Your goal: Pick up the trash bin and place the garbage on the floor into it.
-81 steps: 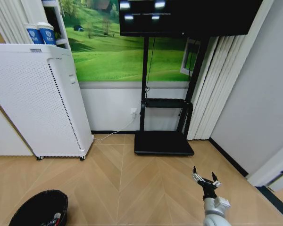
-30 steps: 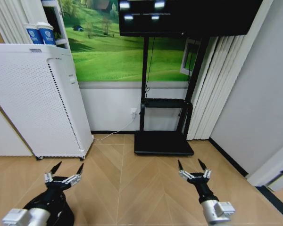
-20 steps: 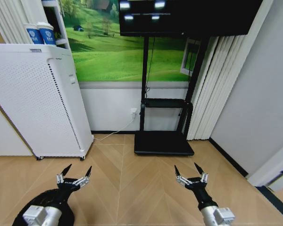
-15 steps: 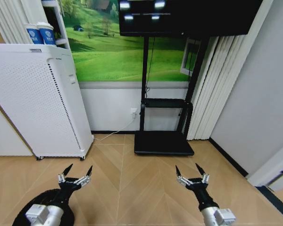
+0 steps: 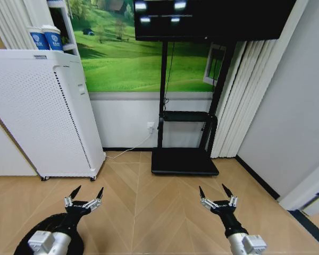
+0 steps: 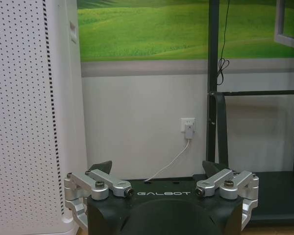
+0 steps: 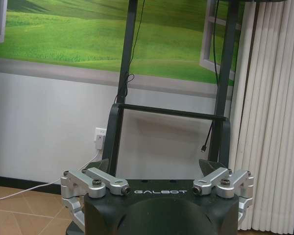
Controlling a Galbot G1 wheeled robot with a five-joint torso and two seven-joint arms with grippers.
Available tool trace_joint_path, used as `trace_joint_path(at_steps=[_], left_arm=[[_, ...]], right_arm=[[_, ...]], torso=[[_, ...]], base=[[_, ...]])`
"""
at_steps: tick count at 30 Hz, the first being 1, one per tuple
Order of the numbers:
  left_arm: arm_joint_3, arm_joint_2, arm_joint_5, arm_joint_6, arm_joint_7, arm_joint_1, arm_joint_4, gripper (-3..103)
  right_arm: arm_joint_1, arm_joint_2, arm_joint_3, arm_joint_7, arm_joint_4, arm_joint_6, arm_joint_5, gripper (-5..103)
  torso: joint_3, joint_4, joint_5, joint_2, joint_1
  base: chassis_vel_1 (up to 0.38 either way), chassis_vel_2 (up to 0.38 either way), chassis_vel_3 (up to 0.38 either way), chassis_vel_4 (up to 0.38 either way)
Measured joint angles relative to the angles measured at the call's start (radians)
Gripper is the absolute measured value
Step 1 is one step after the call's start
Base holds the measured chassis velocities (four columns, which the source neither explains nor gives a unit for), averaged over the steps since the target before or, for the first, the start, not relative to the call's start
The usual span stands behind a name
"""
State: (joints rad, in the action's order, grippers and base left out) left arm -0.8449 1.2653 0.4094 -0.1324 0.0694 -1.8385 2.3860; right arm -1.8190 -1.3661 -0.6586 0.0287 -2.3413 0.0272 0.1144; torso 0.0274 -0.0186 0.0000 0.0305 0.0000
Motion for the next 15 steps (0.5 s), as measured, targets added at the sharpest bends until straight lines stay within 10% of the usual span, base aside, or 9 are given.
trace_joint_path(at_steps=[15], left_arm=[[-0.002, 0.001, 0.001, 0.000, 0.000, -0.001, 0.000, 100]], right_arm=[[0.001, 0.000, 0.000, 0.001, 0.002, 0.000, 0.001, 100]], torso=[[0.035, 0.0000, 0.0000, 0.038, 0.002]], base=[[0.000, 0.000, 0.000, 0.000]])
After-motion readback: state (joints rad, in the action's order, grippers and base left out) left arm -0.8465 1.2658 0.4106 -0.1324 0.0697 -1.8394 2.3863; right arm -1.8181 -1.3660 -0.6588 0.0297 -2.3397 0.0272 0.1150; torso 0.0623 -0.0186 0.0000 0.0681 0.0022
